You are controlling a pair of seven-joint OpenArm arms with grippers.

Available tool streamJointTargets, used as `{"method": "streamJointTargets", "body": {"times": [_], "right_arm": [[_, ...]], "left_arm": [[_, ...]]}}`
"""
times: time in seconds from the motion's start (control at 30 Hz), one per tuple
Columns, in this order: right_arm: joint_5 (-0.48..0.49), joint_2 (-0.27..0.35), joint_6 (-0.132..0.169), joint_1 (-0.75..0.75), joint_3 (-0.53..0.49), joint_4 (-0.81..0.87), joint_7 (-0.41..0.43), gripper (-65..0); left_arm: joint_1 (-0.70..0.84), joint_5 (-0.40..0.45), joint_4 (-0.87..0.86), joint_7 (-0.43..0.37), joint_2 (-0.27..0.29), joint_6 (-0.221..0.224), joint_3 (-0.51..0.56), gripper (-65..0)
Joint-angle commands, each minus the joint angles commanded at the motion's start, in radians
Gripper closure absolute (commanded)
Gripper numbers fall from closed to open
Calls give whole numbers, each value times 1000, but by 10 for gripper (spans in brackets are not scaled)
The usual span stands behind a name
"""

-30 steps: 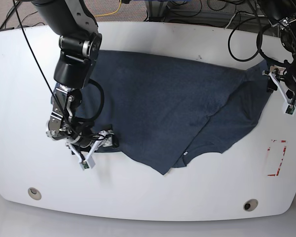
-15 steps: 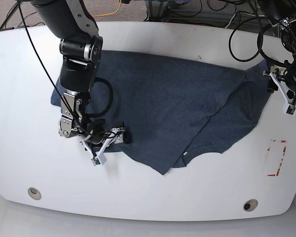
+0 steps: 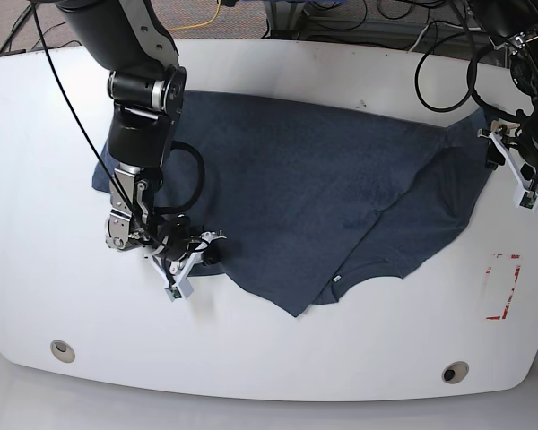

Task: Layout the t-shirt on the table in an organized manner, then fold the t-shirt properly
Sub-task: 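Move the right gripper to grasp the shirt's folded-over edge, then drag the grasped edge with the right gripper toward the shirt's collar side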

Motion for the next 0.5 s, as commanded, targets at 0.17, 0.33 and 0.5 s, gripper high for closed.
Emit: {"method": "streamJointTargets", "body": {"times": [0.17, 0.33, 0.5], "right_arm": [[2, -2, 0, -5, 0, 38, -23, 0], [3, -28, 0, -20, 0, 161, -117, 0], [3, -71, 0, -81, -3, 410, -245, 0]], "left_arm": [[-5, 2, -2, 0, 0, 0, 2, -392], [-5, 2, -2, 0, 0, 0, 2, -392], [-5, 2, -3, 0, 0, 0, 2, -392]]}}
